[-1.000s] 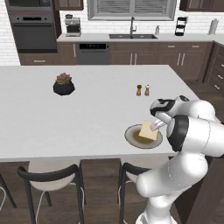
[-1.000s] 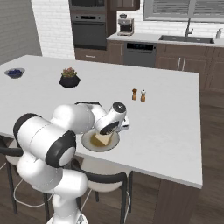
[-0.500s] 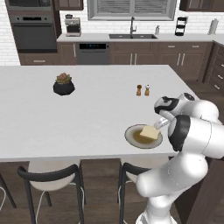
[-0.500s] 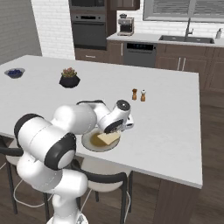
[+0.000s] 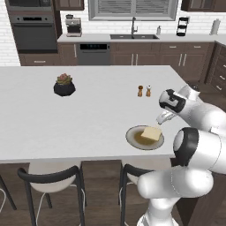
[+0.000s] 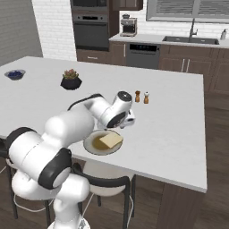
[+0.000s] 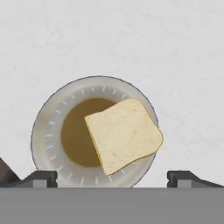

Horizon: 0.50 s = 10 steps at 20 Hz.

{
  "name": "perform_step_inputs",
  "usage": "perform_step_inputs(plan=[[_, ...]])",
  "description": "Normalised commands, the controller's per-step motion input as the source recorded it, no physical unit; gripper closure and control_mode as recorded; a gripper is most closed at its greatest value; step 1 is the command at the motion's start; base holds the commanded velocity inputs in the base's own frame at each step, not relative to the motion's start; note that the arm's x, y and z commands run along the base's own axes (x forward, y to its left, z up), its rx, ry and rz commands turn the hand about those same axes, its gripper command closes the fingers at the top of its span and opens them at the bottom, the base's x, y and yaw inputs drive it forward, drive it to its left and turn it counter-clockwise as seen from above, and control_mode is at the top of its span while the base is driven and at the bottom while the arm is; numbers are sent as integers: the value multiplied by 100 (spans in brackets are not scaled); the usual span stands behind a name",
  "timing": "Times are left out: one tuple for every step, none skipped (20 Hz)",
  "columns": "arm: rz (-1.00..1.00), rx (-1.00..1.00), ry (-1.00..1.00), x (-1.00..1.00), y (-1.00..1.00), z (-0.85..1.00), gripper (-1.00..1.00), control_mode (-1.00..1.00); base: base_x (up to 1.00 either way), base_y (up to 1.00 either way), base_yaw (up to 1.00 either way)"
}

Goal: Start the toaster. Once the lever pops up, take the bread to the plate on the dining counter.

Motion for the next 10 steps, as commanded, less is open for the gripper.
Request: perform_step_inputs(plan=[[-17,0,3,-64,22,80,-100,-100,0,0,0],[-23,0,0,-71,26,79,-100,-100,0,0,0],[-26,0,0,-76,28,70,-100,-100,0,0,0],[-27,0,0,-86,26,65,-100,-100,0,0,0],[-31,0,0,-96,24,55,-100,-100,0,0,0],[-33,0,0,-100,18,51,-100,-100,0,0,0],[-35,0,0,-100,28,44,-100,-100,0,0,0],[-37,0,0,-100,38,43,-100,-100,0,0,0],[-39,0,0,-100,44,40,-100,-100,0,0,0],[-42,0,0,-100,44,41,-100,-100,0,0,0]])
